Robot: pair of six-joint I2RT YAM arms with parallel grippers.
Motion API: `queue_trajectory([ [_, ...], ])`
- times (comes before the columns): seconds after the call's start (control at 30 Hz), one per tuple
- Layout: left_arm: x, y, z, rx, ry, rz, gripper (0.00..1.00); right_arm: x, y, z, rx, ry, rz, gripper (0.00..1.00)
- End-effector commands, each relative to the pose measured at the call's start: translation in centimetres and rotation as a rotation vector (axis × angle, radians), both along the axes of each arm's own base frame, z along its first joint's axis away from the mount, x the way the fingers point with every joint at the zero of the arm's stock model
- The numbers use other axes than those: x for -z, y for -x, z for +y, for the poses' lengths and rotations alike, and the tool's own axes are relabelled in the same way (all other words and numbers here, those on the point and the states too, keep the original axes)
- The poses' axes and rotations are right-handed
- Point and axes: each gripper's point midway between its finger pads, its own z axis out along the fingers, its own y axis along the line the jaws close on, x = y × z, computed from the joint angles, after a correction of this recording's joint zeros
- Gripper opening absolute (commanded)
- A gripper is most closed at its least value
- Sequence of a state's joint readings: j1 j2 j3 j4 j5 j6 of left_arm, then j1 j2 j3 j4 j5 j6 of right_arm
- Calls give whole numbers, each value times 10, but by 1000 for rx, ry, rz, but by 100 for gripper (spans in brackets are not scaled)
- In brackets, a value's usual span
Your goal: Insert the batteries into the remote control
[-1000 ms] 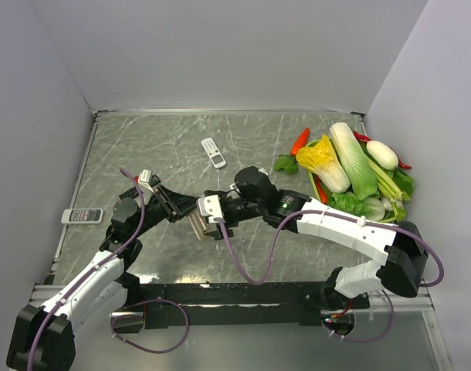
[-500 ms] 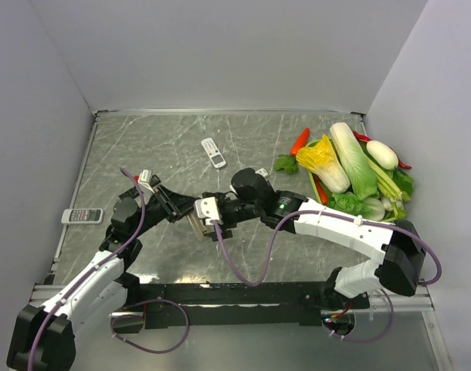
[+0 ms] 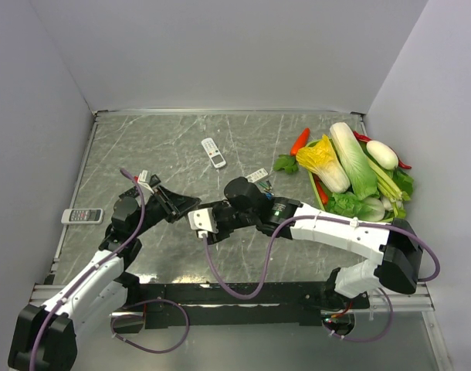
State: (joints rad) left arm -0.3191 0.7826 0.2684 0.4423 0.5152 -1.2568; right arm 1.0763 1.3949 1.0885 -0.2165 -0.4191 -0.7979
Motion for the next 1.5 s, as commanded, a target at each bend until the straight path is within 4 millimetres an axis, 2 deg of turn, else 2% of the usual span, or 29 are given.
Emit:
queue_trajectory([
  [0.0, -45, 11, -12, 95, 81, -84, 1, -15, -25, 6, 78, -61, -137, 56],
  [0.17, -39, 11, -13, 104, 67, -69, 1, -28, -30, 8, 106, -121, -170, 48],
  [0.23, -36, 10, -14, 107, 57, -60, 1, -25, -30, 6, 117, -117, -174, 45],
  [0.27, -35, 9, -14, 107, 47, -62, 1, -37, -33, 9, 123, -162, -198, 43],
  [0.33, -30, 7, -13, 99, 28, -43, 1, -37, -36, 8, 141, -171, -213, 40],
  [0.5, -20, 3, -13, 90, -24, -21, 1, -53, -46, 6, 194, -232, -265, 31],
  [0.63, -9, -2, -11, 68, -66, 10, 1, -61, -49, 3, 218, -264, -295, 29],
  [0.73, -2, -7, -7, 34, -95, 24, 1, -57, -48, 1, 217, -245, -290, 29],
  [0.9, 6, -17, 2, -38, -143, 27, 1, -46, -29, -5, 164, -182, -189, 34],
  [0.93, 6, -18, 3, -42, -148, 27, 1, -51, -26, -7, 156, -188, -176, 35],
  [0.97, 6, -19, 3, -43, -151, 26, 1, -41, -21, -11, 146, -146, -145, 37],
  [1.1, 7, -19, 5, -55, -161, 26, 1, -38, -8, -18, 121, -97, -78, 52],
  [1.17, 7, -19, 5, -57, -158, 28, 1, -33, -3, -19, 102, -73, -51, 55],
  [1.47, -1, -15, 5, -50, -139, 14, 1, -24, 3, -3, 82, -13, -36, 62],
])
